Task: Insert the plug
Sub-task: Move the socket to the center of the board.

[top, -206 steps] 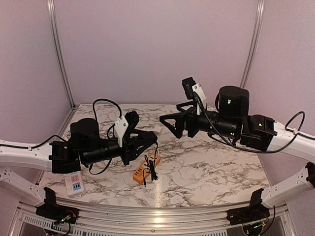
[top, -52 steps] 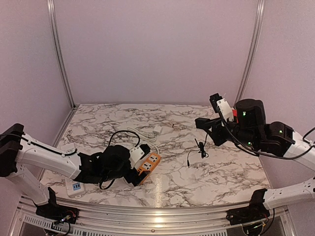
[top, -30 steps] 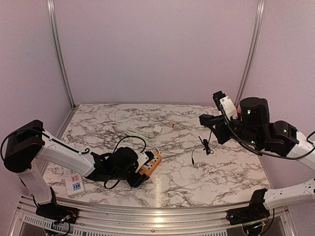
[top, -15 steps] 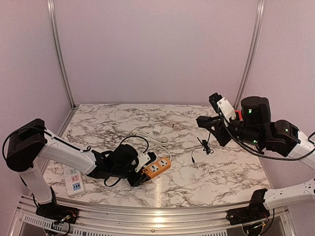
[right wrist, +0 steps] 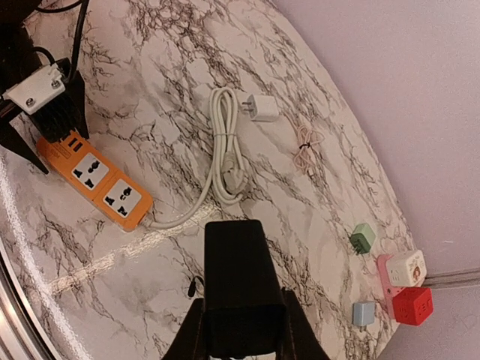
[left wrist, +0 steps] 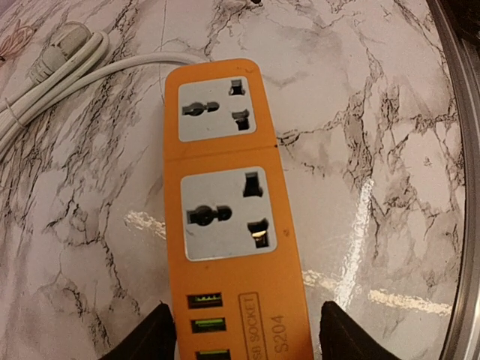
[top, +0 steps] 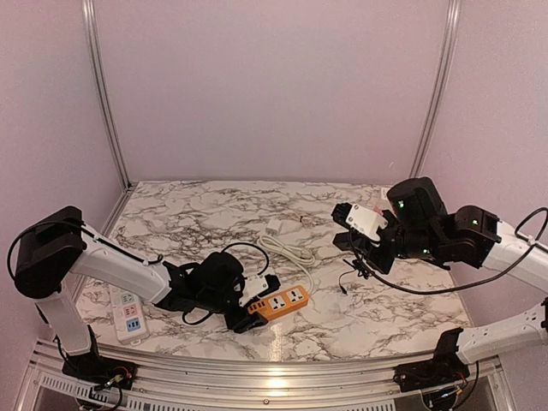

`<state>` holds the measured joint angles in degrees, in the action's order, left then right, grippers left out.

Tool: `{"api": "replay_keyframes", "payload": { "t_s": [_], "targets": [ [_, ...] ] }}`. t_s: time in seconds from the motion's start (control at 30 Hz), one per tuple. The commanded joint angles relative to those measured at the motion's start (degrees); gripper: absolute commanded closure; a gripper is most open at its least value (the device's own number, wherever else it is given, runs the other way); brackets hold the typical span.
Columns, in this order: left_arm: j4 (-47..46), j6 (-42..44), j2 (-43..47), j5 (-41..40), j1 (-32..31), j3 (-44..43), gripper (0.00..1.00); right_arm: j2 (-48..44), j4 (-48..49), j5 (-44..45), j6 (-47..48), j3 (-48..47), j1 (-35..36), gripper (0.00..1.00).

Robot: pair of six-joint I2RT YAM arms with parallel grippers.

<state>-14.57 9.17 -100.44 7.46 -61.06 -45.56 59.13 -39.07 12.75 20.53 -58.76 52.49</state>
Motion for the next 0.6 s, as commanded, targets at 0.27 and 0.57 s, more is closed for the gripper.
{"api": "replay_keyframes", "payload": {
  "t_s": [0.27,0.57],
  "targets": [
    [0.7,-1.1,3.0,-6.1,0.6,2.3,0.16,3.6,-0.2,-2.9,13.4,0.4,4.3,1.0],
    [-0.6,-3.5,7.6,-9.8,2.4,6.2,0.04,12.5,1.6,-7.5,21.1,-2.1,7.0,1.0]
  ]
}}
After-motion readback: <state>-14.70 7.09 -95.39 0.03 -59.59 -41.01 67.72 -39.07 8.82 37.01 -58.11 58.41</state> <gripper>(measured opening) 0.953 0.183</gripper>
